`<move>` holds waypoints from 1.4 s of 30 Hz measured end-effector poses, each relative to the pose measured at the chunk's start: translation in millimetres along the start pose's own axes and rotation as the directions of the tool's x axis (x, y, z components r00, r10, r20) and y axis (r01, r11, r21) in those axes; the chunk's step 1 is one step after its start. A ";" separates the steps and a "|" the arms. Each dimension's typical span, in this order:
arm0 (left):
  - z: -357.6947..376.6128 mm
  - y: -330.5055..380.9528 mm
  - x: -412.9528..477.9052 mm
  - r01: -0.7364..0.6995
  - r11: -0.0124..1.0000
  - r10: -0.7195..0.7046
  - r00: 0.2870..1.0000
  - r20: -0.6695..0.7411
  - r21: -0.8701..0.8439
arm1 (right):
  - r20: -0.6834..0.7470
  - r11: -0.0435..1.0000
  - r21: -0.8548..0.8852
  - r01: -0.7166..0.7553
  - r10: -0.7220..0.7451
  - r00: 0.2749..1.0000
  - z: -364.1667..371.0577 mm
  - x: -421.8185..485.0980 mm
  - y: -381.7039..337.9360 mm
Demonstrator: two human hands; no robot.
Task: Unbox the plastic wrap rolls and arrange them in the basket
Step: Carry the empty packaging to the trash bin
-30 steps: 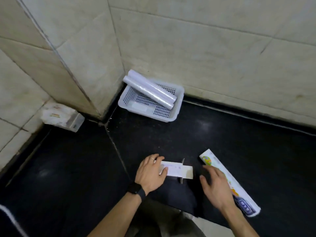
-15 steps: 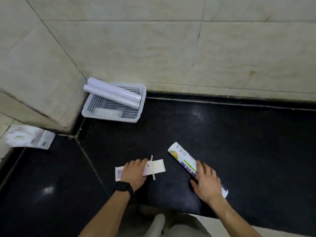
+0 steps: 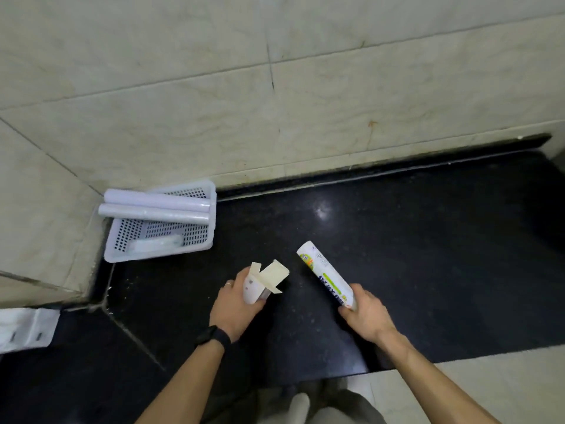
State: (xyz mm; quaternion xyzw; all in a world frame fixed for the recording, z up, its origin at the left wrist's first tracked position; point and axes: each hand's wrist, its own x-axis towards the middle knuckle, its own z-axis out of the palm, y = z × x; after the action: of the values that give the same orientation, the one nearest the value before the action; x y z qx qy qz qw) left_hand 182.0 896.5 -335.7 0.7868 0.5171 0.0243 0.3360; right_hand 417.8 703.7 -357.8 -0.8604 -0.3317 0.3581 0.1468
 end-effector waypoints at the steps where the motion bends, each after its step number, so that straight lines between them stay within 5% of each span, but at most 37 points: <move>1: -3.1 8.3 6.0 -0.039 0.999 0.039 0.999 0.009 -0.021 | -0.037 0.999 0.039 -0.014 0.016 0.999 -4.8 -4.6 0.1; 11: -1.4 104.9 30.2 -0.393 0.912 0.406 0.905 0.125 -0.121 | -0.372 0.887 0.446 -0.121 0.307 0.876 -26.8 -96.1 34.8; 20: 59.8 231.5 -15.7 -0.670 0.717 0.696 0.677 0.238 -0.193 | -0.525 0.746 0.652 -0.138 0.575 0.627 -27.3 -201.5 108.9; 33: 299.3 420.7 -241.0 -0.852 0.370 0.836 0.130 0.533 -0.371 | -0.359 0.389 0.908 -0.159 0.915 0.186 19.1 -402.1 292.3; 42: 434.9 487.0 -381.8 -0.865 0.247 0.737 -0.124 0.664 -0.437 | -0.141 0.138 0.988 -0.069 0.989 -0.039 47.4 -495.4 389.2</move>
State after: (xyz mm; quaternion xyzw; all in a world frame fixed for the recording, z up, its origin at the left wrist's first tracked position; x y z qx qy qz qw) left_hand 561.0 244.0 -284.0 0.8676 -0.2843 -0.1611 0.3749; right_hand 305.8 82.8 -324.7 -0.7514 0.4773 -0.0446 0.4535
